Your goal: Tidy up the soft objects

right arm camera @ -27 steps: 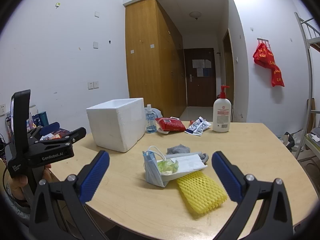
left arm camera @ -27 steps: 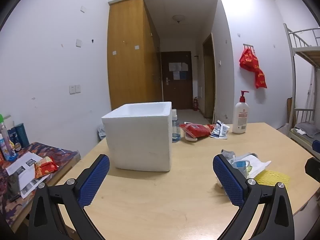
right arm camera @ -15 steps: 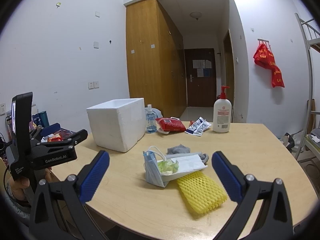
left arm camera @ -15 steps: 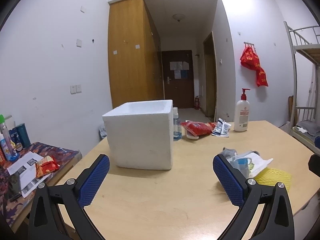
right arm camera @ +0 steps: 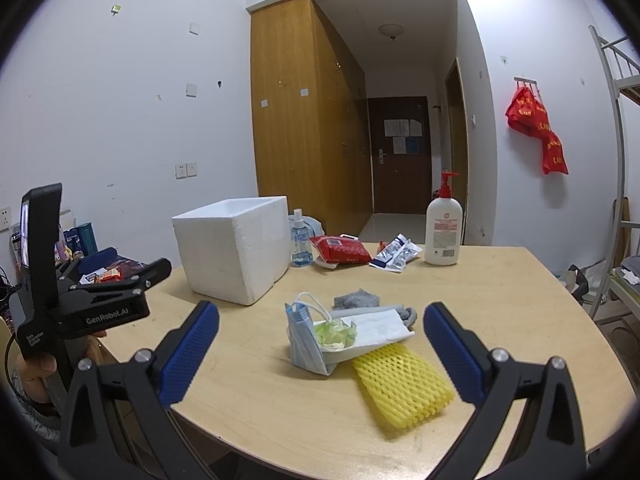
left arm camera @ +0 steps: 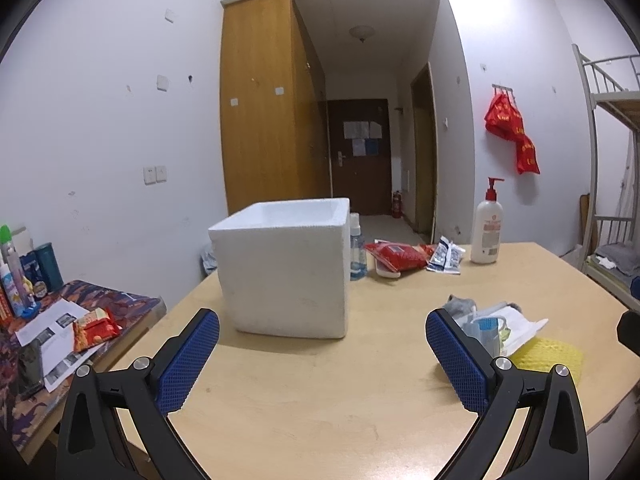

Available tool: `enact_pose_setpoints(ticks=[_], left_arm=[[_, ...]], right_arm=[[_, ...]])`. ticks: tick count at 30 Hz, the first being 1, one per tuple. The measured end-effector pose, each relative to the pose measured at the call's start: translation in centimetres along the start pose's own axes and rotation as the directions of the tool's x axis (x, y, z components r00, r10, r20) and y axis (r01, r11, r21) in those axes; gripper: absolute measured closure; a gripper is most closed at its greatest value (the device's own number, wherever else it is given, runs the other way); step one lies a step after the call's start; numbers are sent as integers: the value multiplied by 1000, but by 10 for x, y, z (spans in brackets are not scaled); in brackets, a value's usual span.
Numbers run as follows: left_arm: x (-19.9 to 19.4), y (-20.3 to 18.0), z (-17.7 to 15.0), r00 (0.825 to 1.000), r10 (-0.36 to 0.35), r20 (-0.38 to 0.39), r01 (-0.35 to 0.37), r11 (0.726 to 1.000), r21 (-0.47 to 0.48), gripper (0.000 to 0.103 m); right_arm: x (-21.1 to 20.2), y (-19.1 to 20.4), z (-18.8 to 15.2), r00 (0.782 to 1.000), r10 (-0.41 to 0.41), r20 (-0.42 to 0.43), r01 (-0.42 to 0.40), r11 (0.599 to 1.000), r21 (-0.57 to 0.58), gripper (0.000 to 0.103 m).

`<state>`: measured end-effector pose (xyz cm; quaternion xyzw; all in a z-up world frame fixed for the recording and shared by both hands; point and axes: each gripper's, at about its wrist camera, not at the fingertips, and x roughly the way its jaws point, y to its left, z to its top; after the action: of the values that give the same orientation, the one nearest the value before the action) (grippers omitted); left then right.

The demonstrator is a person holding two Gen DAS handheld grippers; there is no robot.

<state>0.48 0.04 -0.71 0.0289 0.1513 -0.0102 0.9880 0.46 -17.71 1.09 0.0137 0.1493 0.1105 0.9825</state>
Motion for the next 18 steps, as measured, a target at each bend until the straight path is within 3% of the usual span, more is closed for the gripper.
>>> enact_pose_setpoints(ticks=[18], left_arm=[[-3,0,-1,999,25,29,-24,1000,-5,0]], right_arm=[[0,1,0,1000,-5,1,5,1000,-5,0]])
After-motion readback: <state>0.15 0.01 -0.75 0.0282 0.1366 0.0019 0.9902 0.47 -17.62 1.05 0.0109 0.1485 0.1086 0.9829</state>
